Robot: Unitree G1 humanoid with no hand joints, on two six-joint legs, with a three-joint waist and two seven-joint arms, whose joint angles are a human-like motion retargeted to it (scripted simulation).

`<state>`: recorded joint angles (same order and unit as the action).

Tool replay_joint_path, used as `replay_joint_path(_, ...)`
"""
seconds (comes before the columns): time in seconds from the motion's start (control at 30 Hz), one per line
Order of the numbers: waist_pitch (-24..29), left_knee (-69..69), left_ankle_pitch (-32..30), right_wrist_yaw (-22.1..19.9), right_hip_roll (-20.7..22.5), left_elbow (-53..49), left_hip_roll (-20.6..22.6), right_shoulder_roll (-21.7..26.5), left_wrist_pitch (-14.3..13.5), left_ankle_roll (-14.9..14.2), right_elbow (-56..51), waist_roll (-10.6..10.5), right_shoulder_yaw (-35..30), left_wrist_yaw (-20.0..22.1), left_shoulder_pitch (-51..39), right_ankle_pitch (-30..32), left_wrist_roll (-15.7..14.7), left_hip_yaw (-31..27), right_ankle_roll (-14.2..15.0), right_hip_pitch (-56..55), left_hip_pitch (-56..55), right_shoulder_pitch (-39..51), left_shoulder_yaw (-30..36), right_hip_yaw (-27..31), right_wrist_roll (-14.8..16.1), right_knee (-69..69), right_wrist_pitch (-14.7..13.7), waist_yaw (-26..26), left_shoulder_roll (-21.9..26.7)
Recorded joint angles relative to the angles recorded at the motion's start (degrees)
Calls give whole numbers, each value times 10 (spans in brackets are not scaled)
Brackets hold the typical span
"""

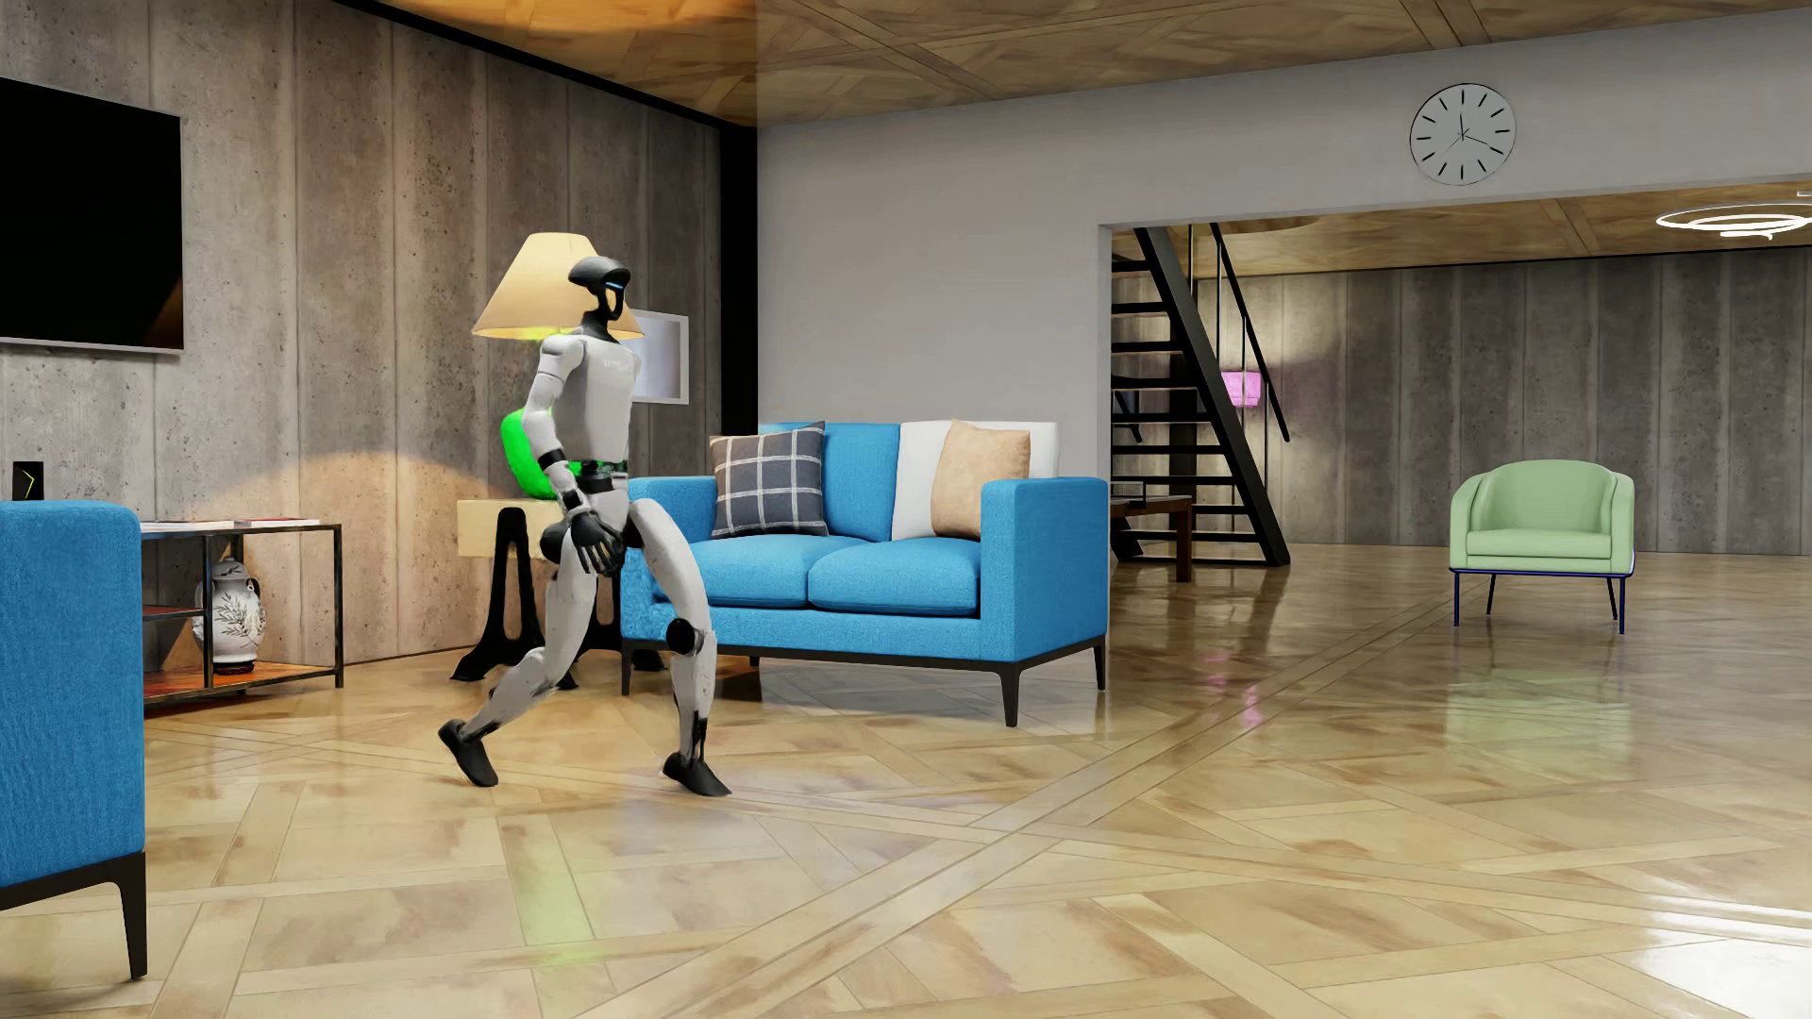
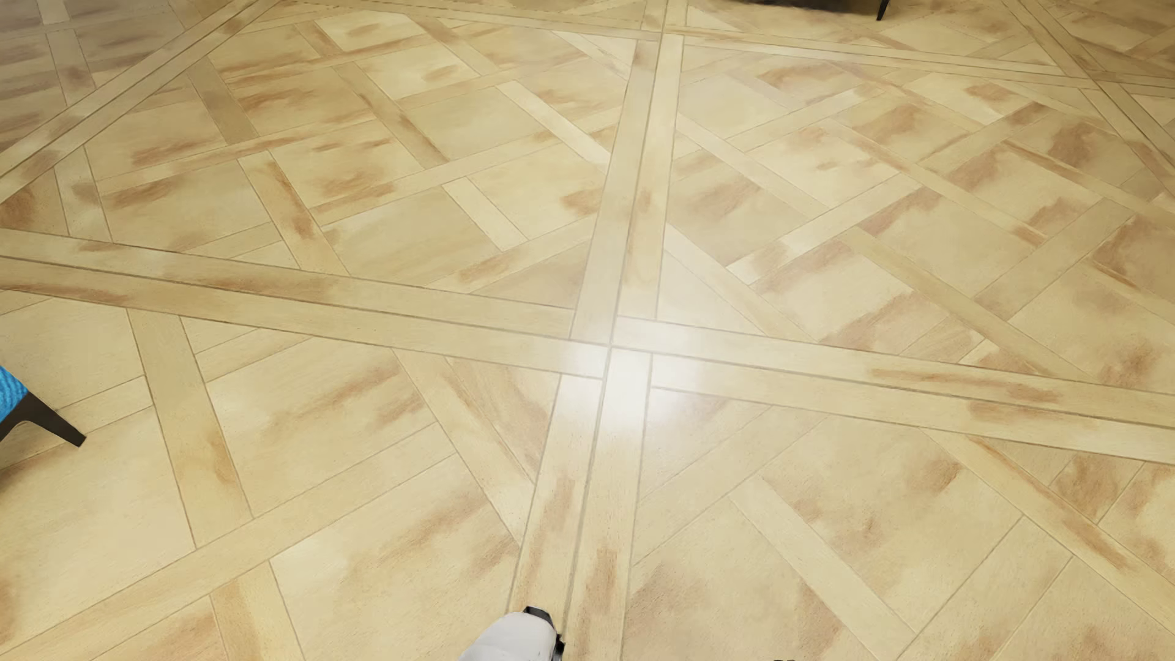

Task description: Approach the light lime armchair

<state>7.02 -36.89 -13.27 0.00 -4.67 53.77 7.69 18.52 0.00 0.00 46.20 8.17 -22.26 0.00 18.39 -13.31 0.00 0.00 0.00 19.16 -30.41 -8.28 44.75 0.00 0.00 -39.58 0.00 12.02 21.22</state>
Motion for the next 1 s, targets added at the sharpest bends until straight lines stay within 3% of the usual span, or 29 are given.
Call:
replay_joint_path(0.03,-1,-22,1,0,-13,6,17,-9,0,0,21,9,-11,0,0,116,0,0,0,-20,30,-19,3,0,0,-95,0,-14,1)
replay_joint_path(0.07,-6,-36,11,0,-20,8,35,-13,0,0,30,8,-19,0,0,189,0,0,0,-78,56,-36,-16,0,0,-213,0,-31,-4)
replay_joint_path(0.1,1,-30,40,0,-32,-8,49,-12,0,0,38,12,-46,0,-9,145,0,0,0,-131,102,-46,-14,0,0,-329,0,-51,1)
replay_joint_path(0.13,8,-12,83,0,-37,-16,48,-11,0,0,40,8,-58,0,-20,50,0,0,0,-182,160,-58,-19,0,0,-395,0,-81,2)
replay_joint_path(0.17,10,11,122,0,-29,-28,38,-7,0,0,50,-10,-67,0,-39,-14,0,0,0,-235,214,-67,-12,0,0,-414,0,-117,4)
replay_joint_path(0.2,2,31,164,0,-26,-36,30,-6,0,0,60,-26,-56,0,-60,-43,0,0,0,-287,256,-80,-16,0,0,-383,0,-155,3)
replay_joint_path(0.27,4,92,253,0,-28,-80,9,4,0,0,68,-47,-60,0,-98,-35,0,0,0,-343,365,-103,-15,0,0,-221,0,-211,23)
replay_joint_path(0.37,-18,127,366,0,-36,-95,-5,13,0,0,88,-59,-70,0,-156,91,0,0,0,-389,464,-117,-72,0,0,62,0,-255,32)
replay_joint_path(0.4,-26,127,374,0,-36,-97,-4,15,0,0,96,-64,-67,0,-168,144,0,0,0,-412,483,-118,-96,0,0,300,0,-254,31)
replay_joint_path(0.43,-27,114,360,0,-36,-112,-16,17,0,0,96,-68,-77,0,-174,98,0,0,0,-435,499,-117,-100,0,0,107,0,-269,40)
replay_joint_path(0.47,-20,90,325,0,-20,-127,-33,19,0,0,104,-77,-87,0,-162,104,0,0,0,-445,523,-113,-132,0,0,54,0,-285,41)
replay_joint_path(0.5,-29,31,252,0,-7,-118,-50,18,0,0,115,-88,-90,0,-150,133,0,0,0,-457,516,-113,-148,0,0,3,0,-296,30)
replay_joint_path(0.53,-25,-73,135,0,21,-100,-76,17,0,0,129,-107,-89,0,-132,113,0,0,0,-440,495,-111,-154,0,0,-44,0,-299,12)
replay_joint_path(0.57,-26,-220,42,0,41,-91,-73,13,0,0,133,-105,-78,0,-116,82,0,0,0,-419,427,-103,-145,0,0,-52,0,-286,5)
replay_joint_path(0.6,-14,-368,41,0,64,-78,-84,10,0,0,120,-108,-62,0,-109,54,0,0,0,-378,359,-101,-129,0,0,-45,0,-273,-2)
replay_joint_path(0.63,-4,-449,77,0,58,-69,-81,10,0,0,103,-100,-67,0,-108,40,0,0,0,-323,291,-92,-88,0,0,-25,0,-251,-3)
replay_joint_path(0.67,-3,-454,84,0,45,-55,-65,9,0,0,79,-82,-65,0,-94,34,0,0,0,-277,231,-87,-88,0,0,-2,0,-217,-14)
replay_joint_path(0.7,3,-394,64,0,43,-87,-61,11,0,0,54,-67,-70,0,-67,26,0,0,0,-238,181,-75,-75,0,0,21,0,-176,-1)
replay_joint_path(0.73,8,-276,15,0,30,-36,-53,19,0,0,32,-61,-72,0,-63,18,0,0,0,-190,151,-64,-45,0,0,42,0,-147,-10)
replay_joint_path(0.77,0,-142,-11,0,31,-20,-53,20,0,0,6,-57,-57,0,-46,7,0,0,0,-157,118,-58,-67,0,0,66,0,-121,-16)
replay_joint_path(0.8,-5,-2,49,0,29,-5,-47,25,0,0,-16,-56,-47,0,-32,-11,0,0,0,-109,111,-54,-70,0,0,89,0,-104,-15)
replay_joint_path(0.83,-15,71,250,0,40,-3,-42,32,0,0,-36,-63,-27,0,-23,-35,0,0,0,-74,113,-47,-53,0,0,106,0,-96,-12)
replay_joint_path(0.87,-30,275,88,0,43,-3,-47,40,0,0,-51,-66,-10,0,-10,-68,0,0,0,-54,100,-44,-41,0,0,107,0,-90,-6)
replay_joint_path(0.9,-34,292,66,0,52,3,-47,43,0,0,-51,-71,5,0,2,-89,0,0,0,-37,89,-41,-28,0,0,104,0,-83,-3)
replay_joint_path(0.93,-29,85,264,0,49,11,-37,40,0,0,-46,-63,25,0,7,-92,0,0,0,-20,70,-46,-19,0,0,88,0,-74,-1)
replay_joint_path(0.97,-29,66,197,0,43,16,-18,35,0,0,-31,-54,44,0,13,-68,0,0,0,-11,68,-55,-18,0,0,49,0,-71,1)
replay_joint_path(1.0,-32,65,100,0,12,23,14,24,0,0,-12,-30,50,0,19,14,0,0,0,-41,68,-62,-25,0,0,-48,0,-75,3)
